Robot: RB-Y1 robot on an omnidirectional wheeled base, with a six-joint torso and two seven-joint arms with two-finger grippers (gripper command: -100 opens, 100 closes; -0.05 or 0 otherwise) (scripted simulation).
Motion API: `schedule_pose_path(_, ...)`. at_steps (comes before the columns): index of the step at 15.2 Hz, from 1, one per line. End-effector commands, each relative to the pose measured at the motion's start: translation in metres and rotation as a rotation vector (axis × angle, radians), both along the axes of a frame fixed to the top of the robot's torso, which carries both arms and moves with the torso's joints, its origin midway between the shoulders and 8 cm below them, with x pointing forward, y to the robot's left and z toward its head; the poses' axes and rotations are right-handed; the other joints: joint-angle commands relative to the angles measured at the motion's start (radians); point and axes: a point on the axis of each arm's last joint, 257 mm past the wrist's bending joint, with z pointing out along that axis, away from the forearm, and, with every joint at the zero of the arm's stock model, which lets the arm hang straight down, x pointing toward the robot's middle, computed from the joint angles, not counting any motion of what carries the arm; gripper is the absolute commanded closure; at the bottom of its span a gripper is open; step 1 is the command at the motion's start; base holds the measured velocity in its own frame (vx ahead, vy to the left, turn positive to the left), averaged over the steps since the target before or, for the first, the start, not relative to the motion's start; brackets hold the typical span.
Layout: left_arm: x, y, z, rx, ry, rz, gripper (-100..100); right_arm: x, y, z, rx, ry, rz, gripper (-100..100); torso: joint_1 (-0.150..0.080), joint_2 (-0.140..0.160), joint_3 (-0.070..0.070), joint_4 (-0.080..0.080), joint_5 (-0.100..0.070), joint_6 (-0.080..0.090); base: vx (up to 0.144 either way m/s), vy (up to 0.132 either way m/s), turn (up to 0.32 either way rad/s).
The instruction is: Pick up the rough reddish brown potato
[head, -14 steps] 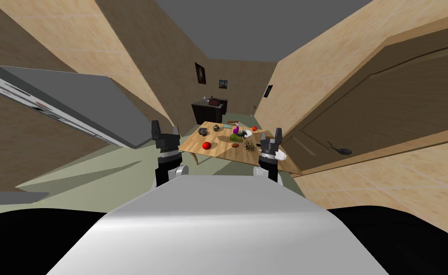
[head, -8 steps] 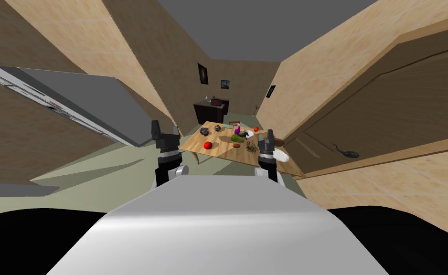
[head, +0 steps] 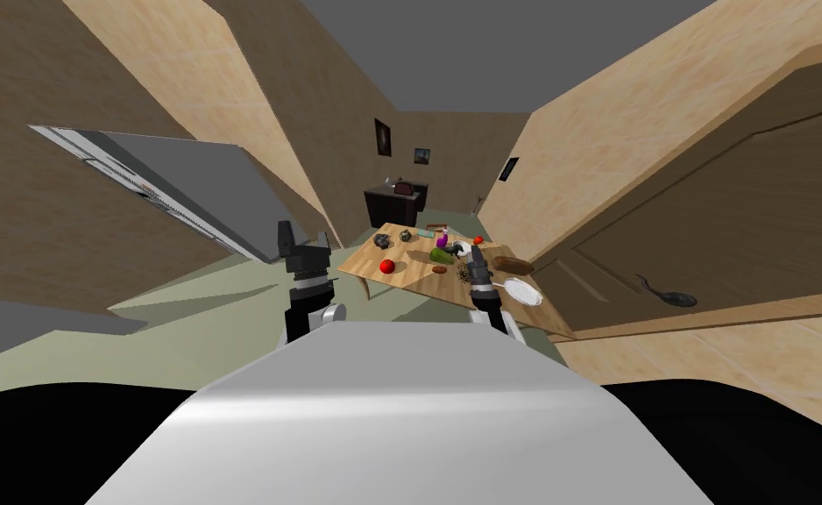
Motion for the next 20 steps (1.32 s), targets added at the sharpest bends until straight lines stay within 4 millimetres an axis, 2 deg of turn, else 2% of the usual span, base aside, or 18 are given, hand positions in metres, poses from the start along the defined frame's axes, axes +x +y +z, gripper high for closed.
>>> schedule_pose_path(1,0.0,0.0,0.0,0.0,0.0,0.0,0,0.009,0.001,-0.022,-0.096,0.05,-0.005,-100,0.0,0.0,0.0,0.0,0.0,0.0,0.009,0.022,0.145)
schedule_pose_path(2,0.0,0.0,0.0,0.0,0.0,0.0,0,0.009,0.001,-0.022,-0.097,0.05,-0.005,-100,0.0,0.0,0.0,0.0,0.0,0.0,0.007,0.019,0.106)
schedule_pose_path(3,0.0,0.0,0.0,0.0,0.0,0.0,0,0.015,0.001,-0.039,-0.164,0.083,-0.008,-100,0.0,0.0,0.0,0.0,0.0,0.0,0.007,0.021,0.136)
schedule_pose_path(4,0.0,0.0,0.0,0.0,0.0,0.0,0,0.015,0.001,-0.039,-0.164,0.083,-0.008,-100,0.0,0.0,0.0,0.0,0.0,0.0,0.006,0.02,0.116)
schedule_pose_path(9,0.0,0.0,0.0,0.0,0.0,0.0,0,0.026,-0.001,-0.086,-0.384,0.161,-0.015,-100,0.0,0.0,0.0,0.0,0.0,0.0,0.006,0.023,0.149)
schedule_pose_path(10,0.0,0.0,0.0,0.0,0.0,0.0,0,0.027,-0.005,-0.096,-0.385,0.182,-0.019,-100,0.0,0.0,0.0,0.0,0.0,0.0,0.01,0.021,0.14)
schedule_pose_path(13,0.0,0.0,0.0,0.0,0.0,0.0,0,0.032,-0.01,-0.127,-0.542,0.229,-0.022,-100,0.0,0.0,0.0,0.0,0.0,0.0,0.01,0.026,0.153)
schedule_pose_path(15,0.0,0.0,0.0,0.0,0.0,0.0,0,0.032,-0.015,-0.136,-0.545,0.248,-0.026,-100,0.0,0.0,0.0,0.0,0.0,0.0,0.007,0.017,0.084)
schedule_pose_path(20,0.0,0.0,0.0,0.0,0.0,0.0,0,0.034,-0.034,-0.187,-0.794,0.32,-0.028,-100,0.0,0.0,0.0,0.0,0.0,0.0,0.011,0.022,0.16)
